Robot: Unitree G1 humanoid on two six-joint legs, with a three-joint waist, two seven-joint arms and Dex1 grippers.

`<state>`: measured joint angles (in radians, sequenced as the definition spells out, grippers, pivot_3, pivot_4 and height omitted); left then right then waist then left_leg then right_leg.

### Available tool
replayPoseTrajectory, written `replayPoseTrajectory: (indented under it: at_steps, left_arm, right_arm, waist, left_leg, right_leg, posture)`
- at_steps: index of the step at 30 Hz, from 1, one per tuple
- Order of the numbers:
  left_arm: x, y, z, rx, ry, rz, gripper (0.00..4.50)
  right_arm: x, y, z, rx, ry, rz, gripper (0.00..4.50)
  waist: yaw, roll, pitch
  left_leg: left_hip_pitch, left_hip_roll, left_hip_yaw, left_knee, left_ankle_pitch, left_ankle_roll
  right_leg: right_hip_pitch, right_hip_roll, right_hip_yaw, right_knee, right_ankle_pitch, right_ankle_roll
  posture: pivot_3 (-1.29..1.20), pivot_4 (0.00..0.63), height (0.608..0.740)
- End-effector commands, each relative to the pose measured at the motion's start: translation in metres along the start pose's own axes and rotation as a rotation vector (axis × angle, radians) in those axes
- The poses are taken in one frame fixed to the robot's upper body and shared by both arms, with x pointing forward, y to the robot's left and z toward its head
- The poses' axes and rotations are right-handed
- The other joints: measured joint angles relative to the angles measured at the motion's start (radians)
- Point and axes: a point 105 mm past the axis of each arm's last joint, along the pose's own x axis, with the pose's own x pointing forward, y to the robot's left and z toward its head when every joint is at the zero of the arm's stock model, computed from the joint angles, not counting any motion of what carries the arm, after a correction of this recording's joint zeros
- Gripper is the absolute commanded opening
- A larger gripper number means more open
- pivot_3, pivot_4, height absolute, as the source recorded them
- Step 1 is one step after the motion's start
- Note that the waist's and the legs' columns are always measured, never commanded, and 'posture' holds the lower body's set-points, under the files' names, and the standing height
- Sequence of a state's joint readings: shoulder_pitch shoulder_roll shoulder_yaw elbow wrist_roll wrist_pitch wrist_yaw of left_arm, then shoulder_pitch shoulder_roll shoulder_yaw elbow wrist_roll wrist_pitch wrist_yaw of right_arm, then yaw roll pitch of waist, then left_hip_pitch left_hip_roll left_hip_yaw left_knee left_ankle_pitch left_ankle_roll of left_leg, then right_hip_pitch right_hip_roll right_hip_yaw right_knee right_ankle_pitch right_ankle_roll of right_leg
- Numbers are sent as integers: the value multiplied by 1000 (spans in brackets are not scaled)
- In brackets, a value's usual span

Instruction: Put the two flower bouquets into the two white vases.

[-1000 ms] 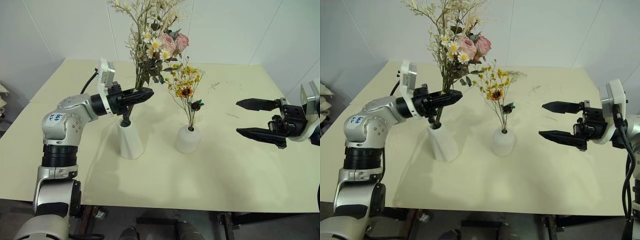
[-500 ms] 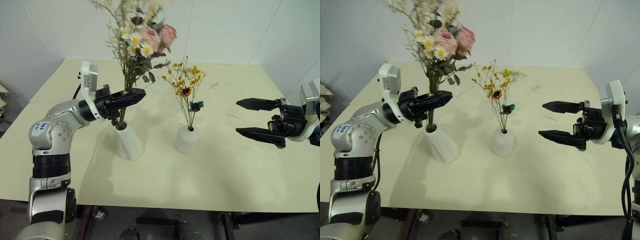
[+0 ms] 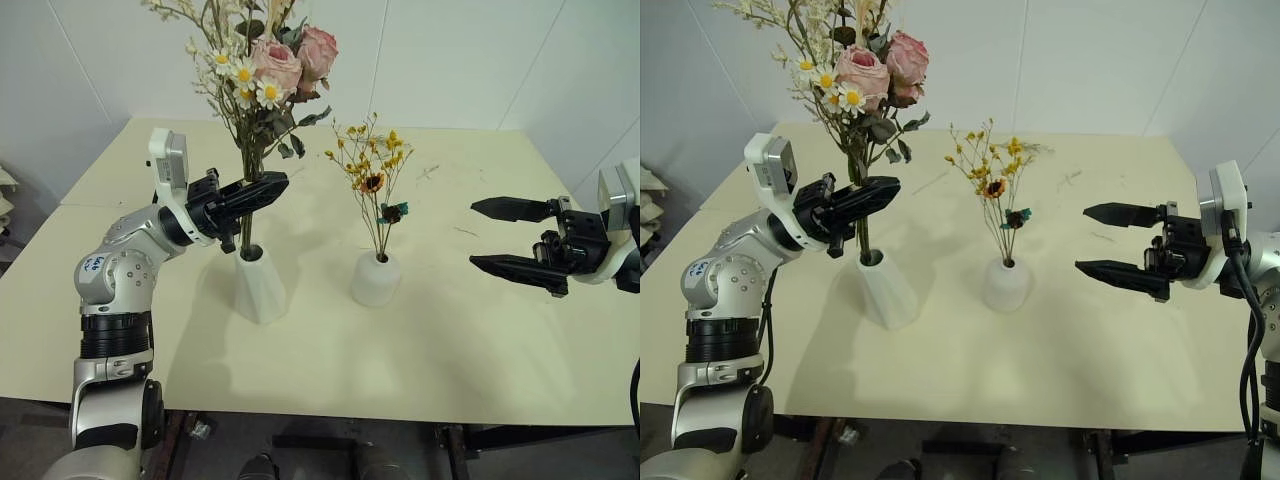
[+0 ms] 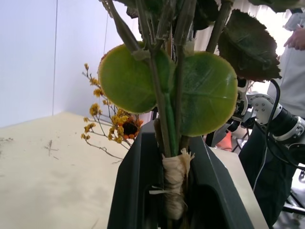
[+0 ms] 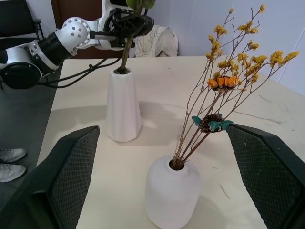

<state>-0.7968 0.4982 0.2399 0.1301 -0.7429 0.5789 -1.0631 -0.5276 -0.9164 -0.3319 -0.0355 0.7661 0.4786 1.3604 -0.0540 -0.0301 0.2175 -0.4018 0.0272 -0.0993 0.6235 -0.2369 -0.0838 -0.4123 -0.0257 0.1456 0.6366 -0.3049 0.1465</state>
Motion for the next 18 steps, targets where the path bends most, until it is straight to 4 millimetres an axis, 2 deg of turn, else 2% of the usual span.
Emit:
replayPoseTrajectory:
  at_steps: [1, 18]
  left_arm:
    - [1, -5, 4, 16, -23, -28, 119]
    - [-14, -2, -24, -36, 59, 6, 119]
  right_arm:
    - [0, 1, 5, -39, -9, -4, 4500]
    - [1, 0, 4, -39, -6, -11, 4500]
  waist:
    - [0, 0, 0]
    - [-1, 0, 0]
  left_leg:
    - [0, 0, 0, 0, 0, 0]
    - [0, 0, 0, 0, 0, 0]
  right_leg:
    - [0, 0, 0, 0, 0, 0]
    - [0, 0, 0, 0, 0, 0]
  posture:
    - [0, 150, 740]
    - [0, 150, 740]
